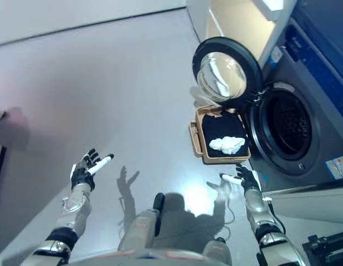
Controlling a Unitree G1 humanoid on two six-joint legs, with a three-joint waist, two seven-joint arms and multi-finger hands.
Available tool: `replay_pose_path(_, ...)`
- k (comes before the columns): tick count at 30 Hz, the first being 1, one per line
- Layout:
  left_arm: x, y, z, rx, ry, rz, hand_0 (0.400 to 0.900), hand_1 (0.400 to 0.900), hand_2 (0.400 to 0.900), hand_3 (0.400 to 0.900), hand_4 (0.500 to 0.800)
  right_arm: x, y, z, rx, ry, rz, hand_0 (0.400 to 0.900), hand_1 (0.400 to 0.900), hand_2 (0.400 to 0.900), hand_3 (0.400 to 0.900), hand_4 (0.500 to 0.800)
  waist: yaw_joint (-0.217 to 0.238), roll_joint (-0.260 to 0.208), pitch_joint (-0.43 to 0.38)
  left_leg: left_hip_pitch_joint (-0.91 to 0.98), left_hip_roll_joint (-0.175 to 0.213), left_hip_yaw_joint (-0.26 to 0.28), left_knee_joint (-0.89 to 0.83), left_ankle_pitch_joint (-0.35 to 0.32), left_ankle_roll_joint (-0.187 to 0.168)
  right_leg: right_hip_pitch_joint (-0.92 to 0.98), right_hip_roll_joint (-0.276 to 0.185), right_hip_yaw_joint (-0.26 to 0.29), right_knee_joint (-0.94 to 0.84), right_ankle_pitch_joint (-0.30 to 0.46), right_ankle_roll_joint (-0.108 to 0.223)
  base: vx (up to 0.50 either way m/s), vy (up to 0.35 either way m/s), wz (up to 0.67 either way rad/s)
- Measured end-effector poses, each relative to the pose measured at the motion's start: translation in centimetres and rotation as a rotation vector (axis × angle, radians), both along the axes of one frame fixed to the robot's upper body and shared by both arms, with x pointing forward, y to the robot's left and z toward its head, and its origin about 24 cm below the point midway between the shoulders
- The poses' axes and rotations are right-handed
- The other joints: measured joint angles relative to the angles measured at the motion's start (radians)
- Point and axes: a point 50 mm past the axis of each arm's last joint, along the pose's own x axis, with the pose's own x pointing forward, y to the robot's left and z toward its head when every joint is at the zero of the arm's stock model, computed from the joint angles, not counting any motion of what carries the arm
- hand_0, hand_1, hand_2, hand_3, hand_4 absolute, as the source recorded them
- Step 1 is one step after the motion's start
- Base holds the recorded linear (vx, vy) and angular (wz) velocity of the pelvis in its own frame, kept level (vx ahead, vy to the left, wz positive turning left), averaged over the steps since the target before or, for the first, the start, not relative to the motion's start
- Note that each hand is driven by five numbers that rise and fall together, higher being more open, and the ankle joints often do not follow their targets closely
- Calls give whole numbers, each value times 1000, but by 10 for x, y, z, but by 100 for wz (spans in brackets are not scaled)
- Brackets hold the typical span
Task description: Put the clothes in the basket into the washing machine.
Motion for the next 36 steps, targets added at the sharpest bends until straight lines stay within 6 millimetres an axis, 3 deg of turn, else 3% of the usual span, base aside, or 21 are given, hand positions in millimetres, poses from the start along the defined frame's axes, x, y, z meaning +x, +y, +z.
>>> replay_pose_path(2, -5, 3, -4, 6, 25, 18, 900, 900, 900, 900, 800, 4, -1, 3, -6, -4, -2, 900, 900, 900, 900, 800, 3, -23, 6, -28, -21, 3, 26, -1, 8, -1, -12, -10, -19, 16, 18, 163, 257, -25)
replay_pose_path(5, -23, 5, -16, 8, 81, 32, 900, 900, 900, 900, 800, 7, 0, 5, -12, -14, -6, 900, 900, 900, 900, 800, 6, -36, 1, -23, -36, 63, 72, -39, 42, -15, -36, 4, 30, 39, 20, 144, 311, -35)
replay_pose_path(6, -27, 6, -19, 7, 98, 39, 900, 900, 900, 900, 800, 10, 2, 7, -13, -29, 0, 900, 900, 900, 900, 800, 9, -35, 2, -25, -37, 76, 92, -68, 72, -57, -49, 3, 111, 41, 18, 156, 364, -31)
replay_pose_path(8, -33, 5, -24, -3, 117, 40, 900, 900, 900, 900, 800, 7, 5, 5, -18, -17, 25, 900, 900, 900, 900, 800, -3, -33, -1, 4, -61, 113, 89, -78, 93, -107, -75, 13, 212, 95, -43, 125, 309, -30)
replay_pose_path(10, -38, 8, -28, -10, 139, 40, 900, 900, 900, 900, 800, 1, 9, -3, -25, 24, 54, 900, 900, 900, 900, 800, -7, -27, 0, 44, -59, 131, 66, -89, 130, -141, -97, 46, 314, 156, -68, 140, 201, -35)
replay_pose_path(12, -37, 12, -25, -26, 114, 56, 900, 900, 900, 900, 800, -5, 14, -9, -14, 54, 61, 900, 900, 900, 900, 800, 4, -33, -1, 96, -65, 172, 36, -99, 159, -157, -126, 6, 346, 213, -48, 195, 56, -18)
replay_pose_path(14, -42, 19, -25, -43, 111, 94, 900, 900, 900, 900, 800, 2, 24, -8, -6, 49, 105, 900, 900, 900, 900, 800, 2, -27, 5, 158, -65, 190, -44, -72, 167, -160, -123, -24, 263, 203, -26, 217, -50, 16)
replay_pose_path(18, -39, 20, -25, -69, 97, 111, 900, 900, 900, 900, 800, 4, 23, -7, -28, 56, 125, 900, 900, 900, 900, 800, -36, -11, 12, 221, -87, 150, -142, -31, 177, -142, -110, -56, 27, 225, 19, 286, -114, 49)
replay_pose_path(21, -39, 18, -28, -98, 96, 116, 900, 900, 900, 900, 800, -1, 17, -10, -49, 89, 116, 900, 900, 900, 900, 800, -77, 0, 20, 252, -95, 86, -166, -24, 162, -146, -88, -49, -127, 269, 64, 285, -231, 63)
replay_pose_path(24, -39, 11, -31, -121, 96, 111, 900, 900, 900, 900, 800, -9, 7, -16, -71, 146, 88, 900, 900, 900, 900, 800, -92, -5, 28, 253, -96, 22, -153, -37, 121, -193, -77, -48, -162, 343, 66, 142, -299, 56)
replay_pose_path(26, -38, 14, -29, -118, 86, 115, 900, 900, 900, 900, 800, -9, 5, -16, -76, 148, 86, 900, 900, 900, 900, 800, -97, -34, 54, 227, -101, -25, -104, -65, 77, -208, -56, -12, -150, 354, 40, 79, -378, 79)
replay_pose_path(27, -35, 9, -30, -138, 69, 123, 900, 900, 900, 900, 800, -3, 0, -9, -93, 131, 83, 900, 900, 900, 900, 800, -90, -14, 78, 189, -75, -59, -68, -86, 53, -227, -26, -4, -122, 355, 39, 119, -394, 107)
replay_pose_path(28, -31, 6, -26, -143, 44, 120, 900, 900, 900, 900, 800, 2, -6, -3, -110, 103, 79, 900, 900, 900, 900, 800, -94, 0, 88, 136, -47, -80, -26, -99, 31, -265, -8, -2, -81, 304, 32, 100, -315, 117)
replay_pose_path(29, -34, 3, -29, -154, 52, 119, 900, 900, 900, 900, 800, 13, -11, 6, -130, 79, 78, 900, 900, 900, 900, 800, -69, 34, 110, 101, -18, -103, -8, -96, 24, -291, 36, -31, -37, 303, 13, 95, -300, 132)
replay_pose_path(30, -29, -7, -32, -182, 59, 95, 900, 900, 900, 900, 800, 12, -27, 12, -172, 86, 57, 900, 900, 900, 900, 800, -58, 62, 129, 87, 7, -147, -30, -71, -14, -308, 57, -70, 14, 266, -11, 4, -218, 116)
replay_pose_path(31, -25, -22, -34, -211, 49, 63, 900, 900, 900, 900, 800, 6, -47, 16, -215, 115, 13, 900, 900, 900, 900, 800, -67, 86, 135, 101, 31, -197, -89, -45, -10, -317, 52, -125, 52, 226, -31, -142, -189, 109)
replay_pose_path(33, -21, -36, -30, -218, 25, -4, 900, 900, 900, 900, 800, 14, -71, 37, -293, 78, -58, 900, 900, 900, 900, 800, -68, 91, 152, 60, 40, -178, -121, 9, 45, -390, 25, -167, 141, 189, -51, -157, -64, 46)
replay_pose_path(36, -8, -49, -19, -216, -20, -71, 900, 900, 900, 900, 800, 41, -98, 86, -461, -18, -101, 900, 900, 900, 900, 800, -66, 106, 194, -15, 35, -139, -106, 7, 25, -510, -3, -171, 236, 164, -56, -41, 26, -5)
